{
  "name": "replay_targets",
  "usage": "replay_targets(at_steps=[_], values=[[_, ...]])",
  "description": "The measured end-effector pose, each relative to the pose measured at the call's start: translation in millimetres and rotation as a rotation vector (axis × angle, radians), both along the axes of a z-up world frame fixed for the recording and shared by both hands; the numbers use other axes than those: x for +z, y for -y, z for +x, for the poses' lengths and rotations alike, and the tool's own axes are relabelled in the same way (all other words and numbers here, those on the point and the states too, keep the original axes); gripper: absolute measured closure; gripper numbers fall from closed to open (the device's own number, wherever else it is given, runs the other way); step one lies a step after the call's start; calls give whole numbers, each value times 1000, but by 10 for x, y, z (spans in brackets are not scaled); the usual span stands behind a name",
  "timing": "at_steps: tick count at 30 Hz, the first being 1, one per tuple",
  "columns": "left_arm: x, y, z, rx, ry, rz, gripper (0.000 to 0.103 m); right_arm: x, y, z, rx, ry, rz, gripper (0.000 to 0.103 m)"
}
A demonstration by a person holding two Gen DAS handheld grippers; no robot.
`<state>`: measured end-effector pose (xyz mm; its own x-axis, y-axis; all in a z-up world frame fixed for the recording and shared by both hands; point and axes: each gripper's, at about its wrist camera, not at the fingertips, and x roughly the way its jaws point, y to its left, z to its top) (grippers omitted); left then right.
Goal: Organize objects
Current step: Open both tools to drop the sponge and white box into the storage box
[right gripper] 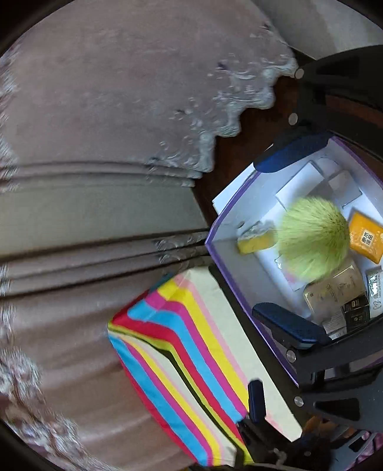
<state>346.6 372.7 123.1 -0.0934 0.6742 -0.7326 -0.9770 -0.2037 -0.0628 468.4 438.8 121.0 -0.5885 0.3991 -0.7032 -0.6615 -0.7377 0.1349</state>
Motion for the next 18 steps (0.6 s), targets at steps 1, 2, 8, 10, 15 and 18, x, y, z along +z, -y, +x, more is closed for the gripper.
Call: replay_targets(at_steps=[1, 2, 8, 10, 15, 18], values=[[34, 39, -5, 16, -27, 4, 0, 11, -10, 25, -7, 0, 0, 11], [88, 80, -11, 31, -62, 18, 0, 26, -6, 34, -10, 3, 6, 9], [718, 484, 141, 157, -317, 195, 0, 151, 111, 25, 28, 51, 57, 0], [846, 601, 203, 185, -338, 229, 0, 148, 169, 16, 37, 93, 86, 0], [453, 331, 224, 99, -248, 41, 0, -88, 223, -38, 18, 146, -10, 0], [175, 211, 223, 101, -252, -48, 0, -285, 252, -124, 28, 193, -55, 0]])
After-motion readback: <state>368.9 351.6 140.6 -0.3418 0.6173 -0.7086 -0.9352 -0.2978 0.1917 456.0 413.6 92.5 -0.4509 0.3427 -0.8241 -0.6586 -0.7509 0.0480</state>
